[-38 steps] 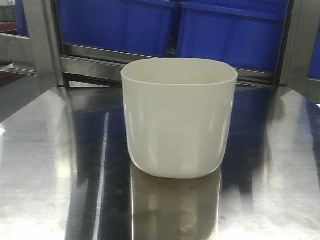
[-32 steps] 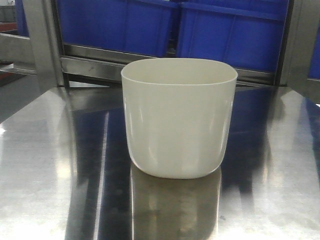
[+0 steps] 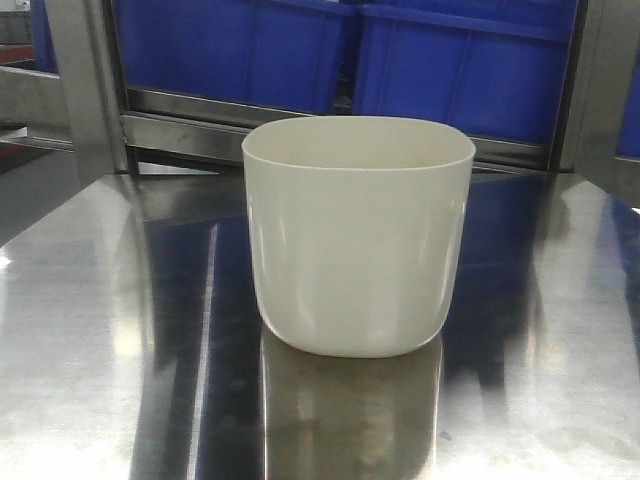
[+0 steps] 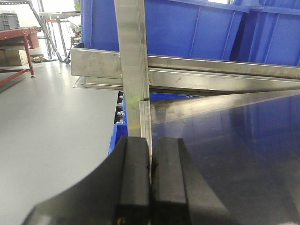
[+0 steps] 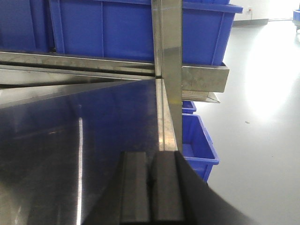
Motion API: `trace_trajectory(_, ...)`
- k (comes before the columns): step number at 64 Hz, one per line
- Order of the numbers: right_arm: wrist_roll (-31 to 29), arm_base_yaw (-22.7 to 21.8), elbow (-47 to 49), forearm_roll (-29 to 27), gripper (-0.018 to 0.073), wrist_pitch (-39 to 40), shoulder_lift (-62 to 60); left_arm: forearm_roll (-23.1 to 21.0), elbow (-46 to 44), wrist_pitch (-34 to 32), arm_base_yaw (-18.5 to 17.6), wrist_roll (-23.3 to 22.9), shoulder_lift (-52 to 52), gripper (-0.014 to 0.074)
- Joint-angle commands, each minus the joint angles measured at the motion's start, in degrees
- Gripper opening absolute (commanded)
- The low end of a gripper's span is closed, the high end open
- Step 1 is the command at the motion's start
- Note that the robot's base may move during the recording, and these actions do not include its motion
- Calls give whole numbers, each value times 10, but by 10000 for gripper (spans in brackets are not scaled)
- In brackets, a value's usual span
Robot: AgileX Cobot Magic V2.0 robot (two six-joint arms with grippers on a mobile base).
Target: Move white bin to right shelf second layer
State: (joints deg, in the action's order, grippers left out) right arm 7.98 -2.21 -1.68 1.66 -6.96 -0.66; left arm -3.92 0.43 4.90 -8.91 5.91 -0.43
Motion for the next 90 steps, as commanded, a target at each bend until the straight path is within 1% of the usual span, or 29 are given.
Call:
trace_trajectory(1, -4, -4, 9, 4, 56, 50, -11, -3, 21, -49, -2, -2, -8, 85)
trace_trajectory(42, -4, -4, 9, 5, 56, 51, -11, -3, 21, -49, -2, -2, -8, 85)
trace_trajectory(46, -6, -4, 9, 29, 56, 51, -11, -3, 21, -49, -2, -2, -8, 85)
trace_trajectory(50, -6, -4, 9, 69, 56, 53, -11, -3, 21, -49, -2, -2, -8, 85)
trace_trajectory(52, -6, -4, 9, 79, 56, 56, -11, -3, 21, -49, -2, -2, -8, 85)
trace_trajectory(67, -6, -4, 9, 85, 56, 105, -7, -3, 21, -49, -2, -2, -8, 85)
trace_trajectory(73, 9, -4, 9, 83, 56, 121, 17, -3, 21, -49, -2, -2, -8, 85)
trace_trajectory(80, 20, -4, 17, 83, 56, 162, 67, -3, 21, -49, -2, -2, -8, 85)
trace_trajectory(90, 20, -2, 63, 83, 56, 163, 153, -3, 21, -49, -2, -2, -8, 85)
